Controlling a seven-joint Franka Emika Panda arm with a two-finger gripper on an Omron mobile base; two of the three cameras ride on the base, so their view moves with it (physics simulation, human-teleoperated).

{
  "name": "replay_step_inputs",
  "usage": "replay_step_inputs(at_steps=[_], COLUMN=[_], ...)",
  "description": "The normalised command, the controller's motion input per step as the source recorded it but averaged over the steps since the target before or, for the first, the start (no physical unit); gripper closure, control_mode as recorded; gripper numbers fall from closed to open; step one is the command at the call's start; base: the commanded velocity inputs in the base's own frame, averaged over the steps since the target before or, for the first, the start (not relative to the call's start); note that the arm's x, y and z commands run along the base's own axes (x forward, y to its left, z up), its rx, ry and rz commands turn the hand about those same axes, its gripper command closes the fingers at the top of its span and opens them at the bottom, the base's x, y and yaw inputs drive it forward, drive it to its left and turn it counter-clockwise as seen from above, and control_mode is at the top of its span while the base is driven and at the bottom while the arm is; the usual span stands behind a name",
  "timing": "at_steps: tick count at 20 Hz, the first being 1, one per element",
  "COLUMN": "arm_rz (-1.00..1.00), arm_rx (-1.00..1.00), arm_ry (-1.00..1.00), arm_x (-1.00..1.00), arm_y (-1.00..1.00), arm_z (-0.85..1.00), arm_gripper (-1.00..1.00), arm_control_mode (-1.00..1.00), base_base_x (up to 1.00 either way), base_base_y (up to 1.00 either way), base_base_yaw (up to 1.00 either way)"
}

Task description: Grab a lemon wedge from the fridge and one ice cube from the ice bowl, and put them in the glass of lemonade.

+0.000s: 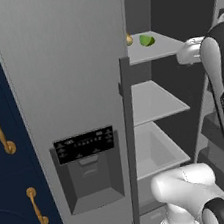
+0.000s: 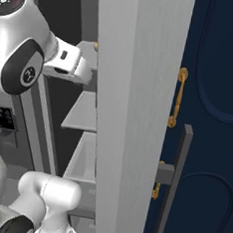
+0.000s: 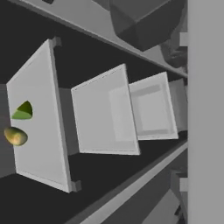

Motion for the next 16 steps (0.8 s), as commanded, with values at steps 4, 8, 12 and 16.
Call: replay_step_inputs(at_steps=[4,8,12,16], arm_rz=[0.22,0.15,0.08,0.00], arm_rx=[-0.14,-0.03,0.00,0.00], arm_ry=[0.03,-0.04,-0.11,-0.01], arm_x=[0.84,0.99,1.00,1.00], arm_y=[0.00,-0.02,-0.06,0.00], arm_z=[-0.04,-0.06,0.00,0.00], arm_gripper=[-1.00,-1.00,-1.00,-1.00], arm_control_mode=[-1.00,-1.00,-1.00,-1.00], base_base_x=[0.00,0.00,0.00,0.00], base_base_y=[0.00,0.00,0.00,0.00], base_base_yaw=[0.00,0.00,0.00,0.00])
